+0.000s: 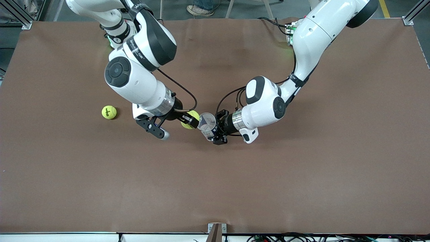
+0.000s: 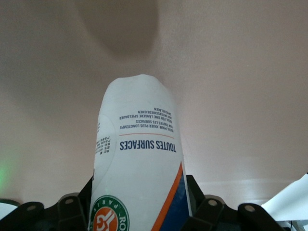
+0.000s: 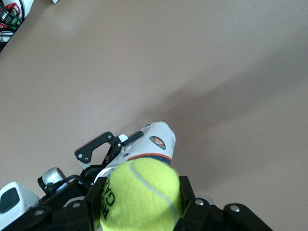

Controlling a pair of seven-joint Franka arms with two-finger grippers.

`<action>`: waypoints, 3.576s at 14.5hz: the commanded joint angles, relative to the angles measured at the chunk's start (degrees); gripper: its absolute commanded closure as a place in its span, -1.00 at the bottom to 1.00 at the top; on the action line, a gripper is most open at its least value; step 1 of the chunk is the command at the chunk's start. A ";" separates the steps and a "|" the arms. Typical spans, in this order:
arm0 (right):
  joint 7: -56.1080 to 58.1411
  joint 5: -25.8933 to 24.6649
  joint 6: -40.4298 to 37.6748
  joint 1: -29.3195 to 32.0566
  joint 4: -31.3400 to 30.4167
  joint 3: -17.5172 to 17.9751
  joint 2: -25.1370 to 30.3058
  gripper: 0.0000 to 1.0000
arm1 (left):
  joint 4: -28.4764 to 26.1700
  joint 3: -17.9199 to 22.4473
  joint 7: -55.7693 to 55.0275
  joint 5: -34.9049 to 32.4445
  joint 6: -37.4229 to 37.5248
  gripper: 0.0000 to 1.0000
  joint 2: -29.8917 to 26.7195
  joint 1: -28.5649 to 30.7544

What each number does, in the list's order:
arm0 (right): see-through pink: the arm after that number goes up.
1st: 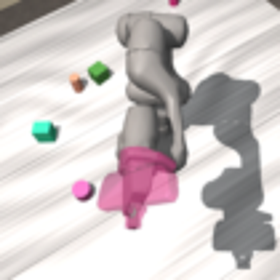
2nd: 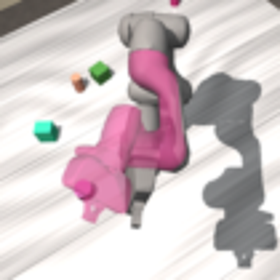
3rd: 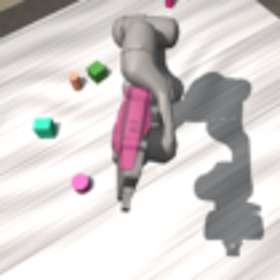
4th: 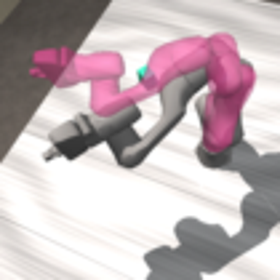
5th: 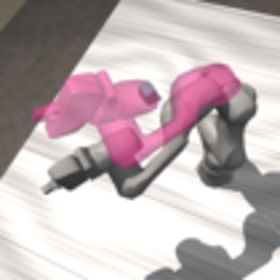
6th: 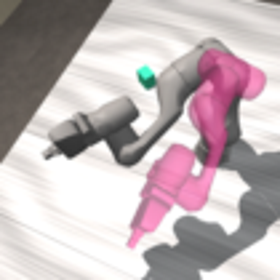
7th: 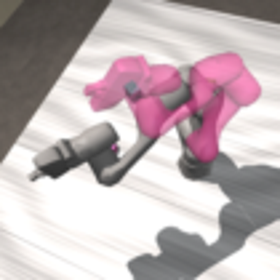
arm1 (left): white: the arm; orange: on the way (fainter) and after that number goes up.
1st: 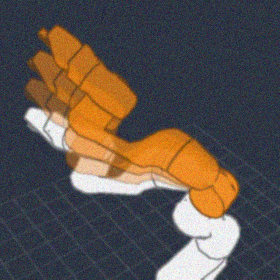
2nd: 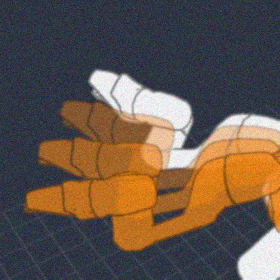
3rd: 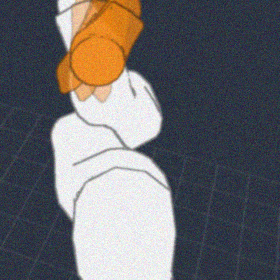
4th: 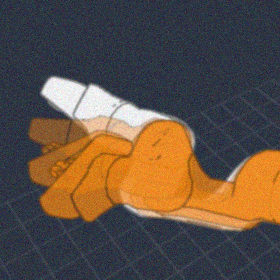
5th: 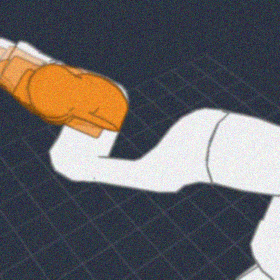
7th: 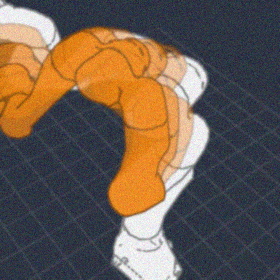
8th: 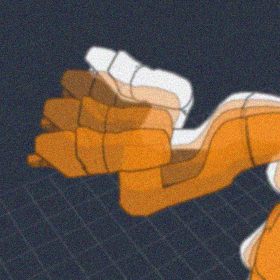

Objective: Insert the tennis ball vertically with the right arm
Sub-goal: 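Push the ball into the can opening with the right gripper, then open the right gripper and move it to the second ball, then grasp the second tennis ball with the right gripper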

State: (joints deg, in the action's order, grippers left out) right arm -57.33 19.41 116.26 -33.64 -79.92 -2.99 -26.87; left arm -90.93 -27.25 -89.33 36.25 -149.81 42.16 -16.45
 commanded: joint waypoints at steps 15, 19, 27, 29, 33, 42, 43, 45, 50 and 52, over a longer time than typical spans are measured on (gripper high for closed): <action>-1.11 -2.62 2.13 -4.15 2.23 -0.70 -3.45 -1.00 | -0.83 -0.35 3.90 2.34 -2.07 -0.46 0.46 -0.69; -0.06 -4.01 -3.46 -2.92 2.23 -1.31 0.41 -1.00 | -0.92 -0.35 3.99 2.34 -1.98 -0.46 0.46 -0.69; 29.25 -12.20 -27.91 12.43 -0.39 -2.37 10.87 -1.00 | -0.83 -0.35 2.95 2.51 -2.07 -0.46 0.38 -0.69; 37.43 -12.29 -27.49 18.50 -6.88 -2.37 14.55 -1.00 | -0.92 -0.35 1.80 2.60 -2.50 -0.46 0.46 -1.04; 54.13 -12.37 -20.32 29.22 -21.36 -2.37 20.44 -1.00 | -2.41 -0.35 1.44 2.95 -4.78 -0.46 0.38 -1.39; 58.83 -13.52 6.84 31.45 -49.78 -2.10 22.83 -1.00 | -3.55 -0.35 0.74 3.04 -6.29 -0.53 0.11 -2.54; 58.92 -13.52 9.05 31.45 -51.54 -2.10 22.66 -1.00 | -3.55 -0.26 0.74 3.04 -6.72 -0.53 0.11 -2.54; 58.92 -13.69 9.43 31.45 -52.09 -2.19 21.52 -1.00 | -3.55 -0.26 0.83 2.95 -7.60 -0.53 0.20 -2.54; 58.92 -14.04 10.39 31.45 -52.44 -2.19 17.13 -1.00 | -3.64 -0.35 0.83 3.13 -7.78 -0.53 0.29 -2.28; 58.92 -14.04 11.53 31.71 -52.44 -2.19 15.46 -1.00 | -3.73 -0.35 0.74 3.22 -7.78 -0.53 0.03 -1.66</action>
State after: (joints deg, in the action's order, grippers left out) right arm 1.53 6.45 126.12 -2.36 -131.77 -5.39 -10.04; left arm -94.23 -27.37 -88.22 38.00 -156.82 42.91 -18.67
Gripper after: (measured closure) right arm 0.000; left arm 0.233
